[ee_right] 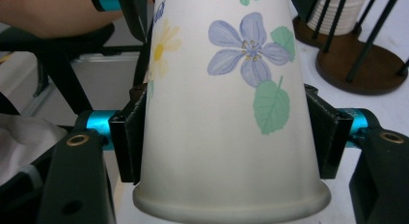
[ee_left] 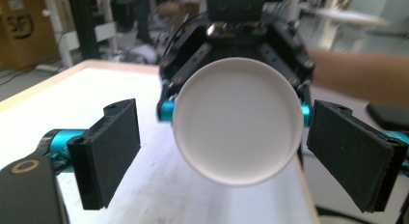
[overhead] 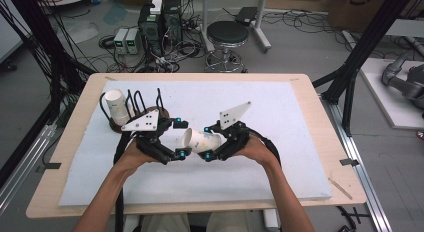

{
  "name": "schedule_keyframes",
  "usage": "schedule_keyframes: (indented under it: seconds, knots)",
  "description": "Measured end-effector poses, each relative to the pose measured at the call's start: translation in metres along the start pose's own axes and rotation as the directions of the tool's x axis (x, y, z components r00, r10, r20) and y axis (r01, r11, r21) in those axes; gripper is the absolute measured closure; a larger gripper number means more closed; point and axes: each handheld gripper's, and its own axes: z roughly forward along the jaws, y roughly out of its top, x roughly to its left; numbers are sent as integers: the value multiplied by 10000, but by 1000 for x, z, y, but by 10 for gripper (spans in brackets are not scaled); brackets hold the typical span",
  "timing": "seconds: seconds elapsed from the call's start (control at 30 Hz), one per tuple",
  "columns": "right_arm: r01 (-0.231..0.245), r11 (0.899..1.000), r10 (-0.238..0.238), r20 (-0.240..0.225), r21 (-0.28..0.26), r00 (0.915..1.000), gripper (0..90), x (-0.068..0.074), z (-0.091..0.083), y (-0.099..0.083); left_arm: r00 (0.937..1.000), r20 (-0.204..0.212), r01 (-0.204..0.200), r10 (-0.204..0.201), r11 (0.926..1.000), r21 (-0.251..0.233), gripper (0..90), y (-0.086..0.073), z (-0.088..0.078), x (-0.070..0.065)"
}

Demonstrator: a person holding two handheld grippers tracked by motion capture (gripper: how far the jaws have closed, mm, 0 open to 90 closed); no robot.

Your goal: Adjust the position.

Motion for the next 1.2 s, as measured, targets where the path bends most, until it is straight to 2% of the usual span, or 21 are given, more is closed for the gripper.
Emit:
schedule_keyframes:
  seconds: [0.13,0.23,0.27,0.37,0.43,0.47,0.53,0.57,0.67,0.7,0.73,0.77,0.8,0.93,1.03,1.13,1.2]
  knots:
    - [-105,9958,58,511,909,9987,308,2,-5,1,9996,-104,-269,278,9964,809,117,2,-2,-3]
    - [-245,9814,87,835,1906,9965,308,3,-7,3,9993,-82,-359,375,9885,1468,121,3,-2,-3]
    - [-270,9758,70,925,2171,9957,307,4,-8,4,9994,-78,-316,335,9839,1760,121,3,-2,-2]
    - [-292,9621,13,1024,2713,9947,308,6,-9,8,9989,-123,-395,443,9639,2634,122,5,-1,1]
    - [-266,9527,-68,1089,3026,9940,308,7,-10,11,9991,5,-410,429,9510,3064,124,7,-1,3]
    - [-294,9466,-65,1102,3209,9939,308,8,-10,12,9990,19,-430,448,9455,3228,126,8,-1,4]
    - [-312,9300,-129,1175,3662,9930,308,9,-9,15,9991,30,-398,416,9292,3673,127,9,-1,6]
    - [-304,9207,-167,1172,3890,9930,308,9,-9,16,9993,43,-360,372,9249,3786,127,9,-1,7]
    - [-197,8954,-355,1153,4448,9927,308,9,-6,19,9992,187,-388,340,8907,4529,127,10,1,9]
    - [-403,8827,-204,1237,4683,9921,308,11,-5,21,9991,225,-412,347,8795,4741,127,10,3,9]
    - [-367,8735,-293,1277,4854,9914,308,11,-4,22,9988,307,-494,393,8638,5014,127,11,4,9]
    - [-393,8642,-292,1280,5016,9913,308,12,-3,24,9986,361,-514,383,8534,5187,128,11,6,9]
    - [-402,8569,-302,1280,5138,9913,308,12,-2,25,9979,467,-637,457,8370,5435,130,12,7,10]
    - [-321,8294,-444,1231,5578,9914,308,13,2,29,9959,674,-894,607,7812,6179,135,16,13,11]
    - [-315,8146,-491,1231,5791,9912,308,14,4,32,9940,804,-1085,739,7565,6449,142,20,18,9]
    - [-323,8121,-505,1254,5826,9908,308,14,5,33,9931,894,-1155,753,7511,6500,143,22,21,9]
    - [-275,8106,-526,1195,5849,9914,308,14,5,32,9925,974,-1199,738,7410,6607,143,22,24,9]
